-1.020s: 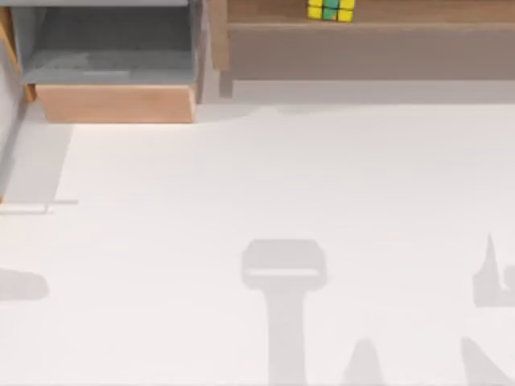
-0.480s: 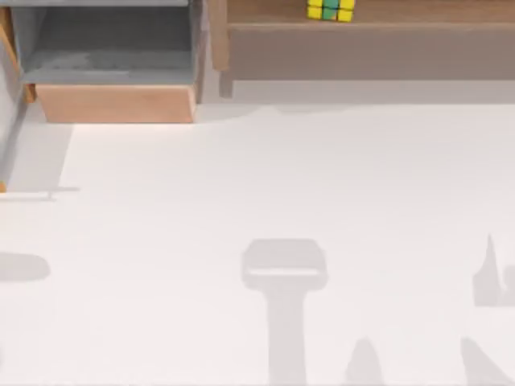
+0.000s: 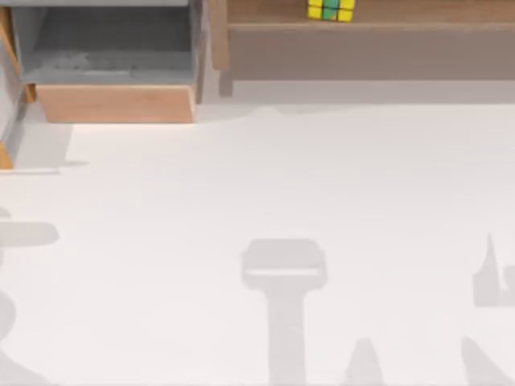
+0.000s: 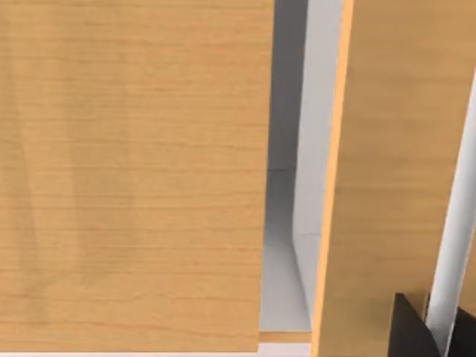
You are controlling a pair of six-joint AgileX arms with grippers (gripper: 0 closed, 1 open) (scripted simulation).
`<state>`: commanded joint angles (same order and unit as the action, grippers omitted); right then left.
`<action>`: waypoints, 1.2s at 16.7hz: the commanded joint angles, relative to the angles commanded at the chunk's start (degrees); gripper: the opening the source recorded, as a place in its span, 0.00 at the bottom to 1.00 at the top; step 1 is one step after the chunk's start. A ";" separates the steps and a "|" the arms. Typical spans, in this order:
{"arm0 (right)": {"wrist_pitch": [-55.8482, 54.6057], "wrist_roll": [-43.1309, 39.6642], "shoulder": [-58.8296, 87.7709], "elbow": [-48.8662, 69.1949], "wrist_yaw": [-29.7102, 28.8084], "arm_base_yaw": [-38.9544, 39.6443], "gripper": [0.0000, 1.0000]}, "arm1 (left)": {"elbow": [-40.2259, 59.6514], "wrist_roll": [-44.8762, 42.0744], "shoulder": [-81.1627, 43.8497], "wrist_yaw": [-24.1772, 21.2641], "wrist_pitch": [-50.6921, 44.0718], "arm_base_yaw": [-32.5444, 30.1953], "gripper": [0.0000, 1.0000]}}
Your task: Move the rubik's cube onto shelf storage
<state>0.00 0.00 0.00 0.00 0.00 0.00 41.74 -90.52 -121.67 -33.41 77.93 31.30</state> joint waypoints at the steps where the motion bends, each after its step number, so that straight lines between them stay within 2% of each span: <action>1: 0.00 0.00 0.00 0.00 0.00 0.00 1.00 | 0.18 0.01 -0.15 0.03 -0.13 -0.11 0.00; 9: 0.00 0.00 0.00 0.00 0.00 0.00 1.00 | 13.51 0.22 -6.06 4.75 -7.27 -4.83 0.00; 16: 0.00 0.00 0.00 0.00 0.00 0.00 1.00 | 14.84 0.27 -6.97 5.09 -8.43 -5.19 0.00; 20: 0.00 0.00 0.00 0.00 0.00 0.00 1.00 | 23.38 0.21 -10.79 7.20 -12.53 -6.82 0.00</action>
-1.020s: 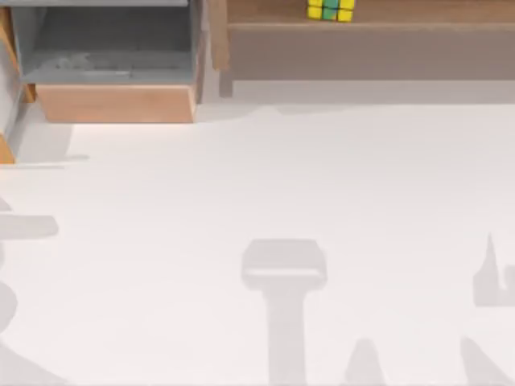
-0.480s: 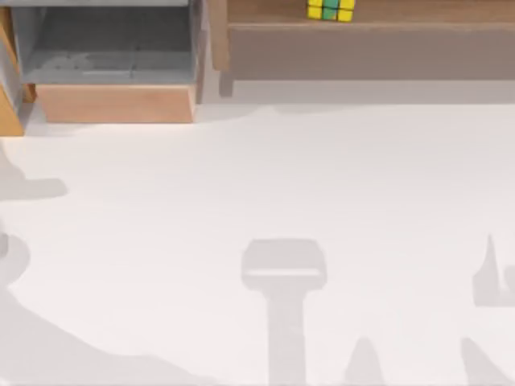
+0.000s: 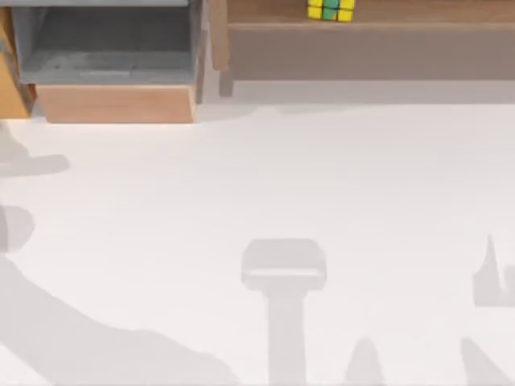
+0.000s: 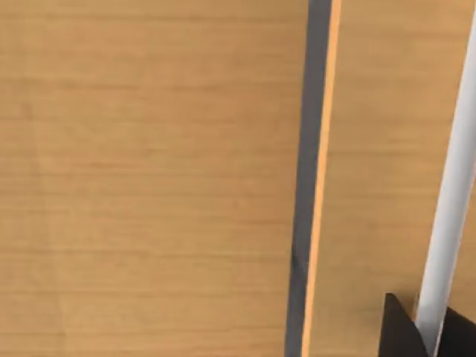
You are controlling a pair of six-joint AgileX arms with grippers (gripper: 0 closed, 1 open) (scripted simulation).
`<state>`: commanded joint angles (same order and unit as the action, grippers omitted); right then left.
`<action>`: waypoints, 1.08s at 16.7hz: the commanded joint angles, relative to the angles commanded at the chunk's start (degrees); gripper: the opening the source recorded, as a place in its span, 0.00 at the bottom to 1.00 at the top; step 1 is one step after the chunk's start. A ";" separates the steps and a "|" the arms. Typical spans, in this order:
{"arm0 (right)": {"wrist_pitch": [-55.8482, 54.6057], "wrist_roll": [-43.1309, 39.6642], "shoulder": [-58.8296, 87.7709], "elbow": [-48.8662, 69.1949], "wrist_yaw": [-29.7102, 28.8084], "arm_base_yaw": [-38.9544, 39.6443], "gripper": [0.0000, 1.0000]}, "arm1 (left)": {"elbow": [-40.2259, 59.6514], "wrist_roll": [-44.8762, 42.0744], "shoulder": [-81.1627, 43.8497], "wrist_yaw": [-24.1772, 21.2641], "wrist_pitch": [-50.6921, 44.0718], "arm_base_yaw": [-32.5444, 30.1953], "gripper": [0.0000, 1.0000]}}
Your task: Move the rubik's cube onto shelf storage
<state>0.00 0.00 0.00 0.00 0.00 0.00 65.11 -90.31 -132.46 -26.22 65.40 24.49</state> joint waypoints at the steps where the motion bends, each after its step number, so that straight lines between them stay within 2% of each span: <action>1: 0.00 0.00 0.00 0.00 0.00 0.00 1.00 | 2.54 0.12 -1.04 0.47 -1.27 -0.65 0.00; 4: 0.00 0.00 0.00 0.00 0.00 0.00 1.00 | 6.56 0.34 -2.81 1.57 -3.74 -1.88 0.00; 8: 0.00 0.00 0.00 0.00 0.00 0.00 1.00 | 6.71 0.31 -2.82 1.63 -3.80 -1.91 0.00; 18: 0.00 0.00 0.00 0.00 0.00 0.00 1.00 | 6.71 0.31 -2.82 1.63 -3.80 -1.91 0.75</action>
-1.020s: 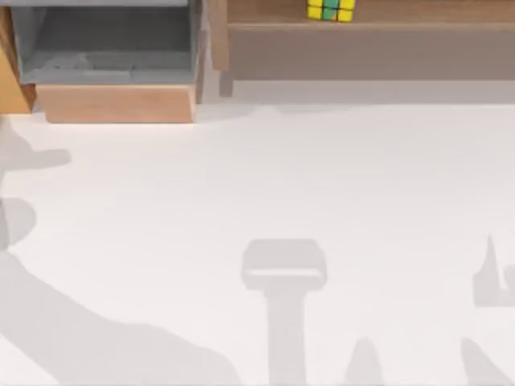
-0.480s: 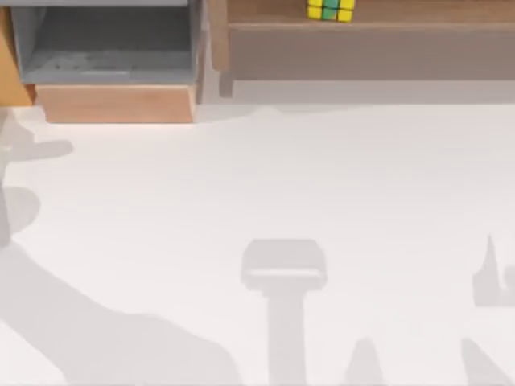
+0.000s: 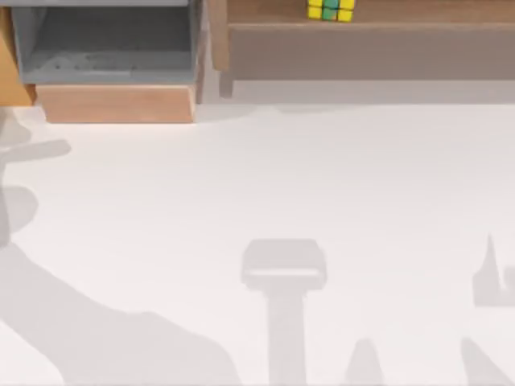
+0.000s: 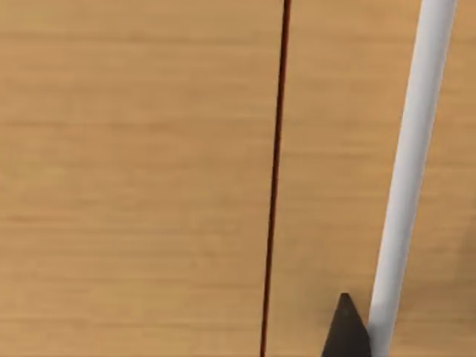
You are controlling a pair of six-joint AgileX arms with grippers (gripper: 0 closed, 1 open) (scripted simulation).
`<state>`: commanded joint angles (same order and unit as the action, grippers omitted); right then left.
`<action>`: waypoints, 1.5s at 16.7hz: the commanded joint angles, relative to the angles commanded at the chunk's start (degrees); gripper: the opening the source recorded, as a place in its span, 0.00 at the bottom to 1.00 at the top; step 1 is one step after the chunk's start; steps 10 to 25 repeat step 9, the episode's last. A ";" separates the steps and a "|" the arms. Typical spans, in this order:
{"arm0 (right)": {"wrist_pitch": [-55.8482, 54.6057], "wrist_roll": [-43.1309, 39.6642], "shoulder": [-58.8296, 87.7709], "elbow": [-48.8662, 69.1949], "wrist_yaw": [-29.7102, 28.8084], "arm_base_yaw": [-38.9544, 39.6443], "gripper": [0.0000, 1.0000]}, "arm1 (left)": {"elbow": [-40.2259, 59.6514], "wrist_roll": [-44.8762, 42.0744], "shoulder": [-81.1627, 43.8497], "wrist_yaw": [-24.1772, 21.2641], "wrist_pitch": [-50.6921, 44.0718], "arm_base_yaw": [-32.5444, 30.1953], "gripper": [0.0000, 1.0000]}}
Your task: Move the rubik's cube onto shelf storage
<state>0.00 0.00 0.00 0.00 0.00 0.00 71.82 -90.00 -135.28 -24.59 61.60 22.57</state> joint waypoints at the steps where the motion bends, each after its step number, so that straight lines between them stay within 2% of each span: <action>1: 0.00 0.00 0.00 0.00 0.00 0.00 1.00 | 0.00 0.00 0.00 0.00 0.00 0.00 0.83; 3: 0.00 0.00 0.00 0.00 0.00 0.00 1.00 | 0.00 0.00 0.00 0.00 0.00 0.00 0.98; 4: 0.00 0.00 0.00 0.00 0.00 0.00 1.00 | 0.00 0.00 0.00 0.00 0.00 0.00 1.00; 25: 0.00 0.00 0.00 0.00 0.00 0.00 1.00 | 0.00 0.00 0.00 0.00 0.00 0.00 1.00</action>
